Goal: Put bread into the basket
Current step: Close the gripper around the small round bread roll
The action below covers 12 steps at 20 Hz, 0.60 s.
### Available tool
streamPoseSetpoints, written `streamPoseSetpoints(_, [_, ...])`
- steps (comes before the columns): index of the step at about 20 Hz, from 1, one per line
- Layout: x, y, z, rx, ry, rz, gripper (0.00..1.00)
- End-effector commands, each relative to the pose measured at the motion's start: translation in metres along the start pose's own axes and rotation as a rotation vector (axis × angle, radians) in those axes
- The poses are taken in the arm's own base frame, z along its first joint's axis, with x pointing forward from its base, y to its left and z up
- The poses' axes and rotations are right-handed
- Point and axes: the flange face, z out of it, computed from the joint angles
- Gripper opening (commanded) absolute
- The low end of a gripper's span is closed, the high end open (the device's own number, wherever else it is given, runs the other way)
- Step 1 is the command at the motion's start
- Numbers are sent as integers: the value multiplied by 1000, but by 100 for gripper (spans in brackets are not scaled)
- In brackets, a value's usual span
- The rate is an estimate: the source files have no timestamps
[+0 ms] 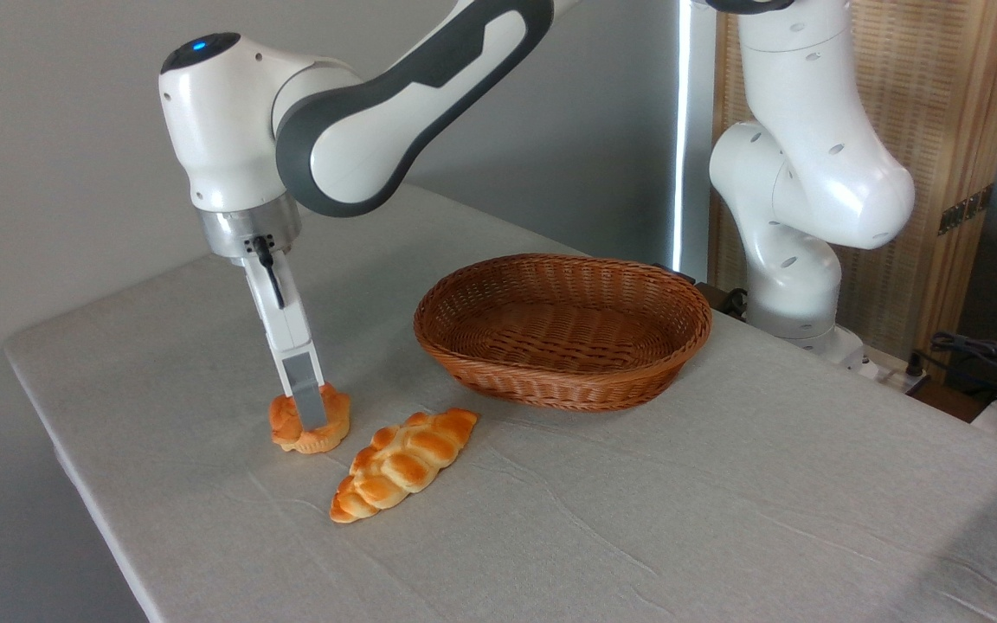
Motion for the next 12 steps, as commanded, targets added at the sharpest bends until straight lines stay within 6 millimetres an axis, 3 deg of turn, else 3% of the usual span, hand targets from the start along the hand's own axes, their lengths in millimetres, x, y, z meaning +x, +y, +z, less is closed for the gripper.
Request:
streamPoseSetpoints(1, [-1,-2,7,9,-1,23,90])
streamPoseSetpoints(3, [-1,-2,8,7,-1,24,51])
streamPoseSetpoints(5, [-1,-2,8,7,-1,26,27])
streamPoseSetpoints(7, [-1,-2,8,7,-3,36,22])
streamPoseSetpoints(12, [-3,-3,8,17,-16,42,23])
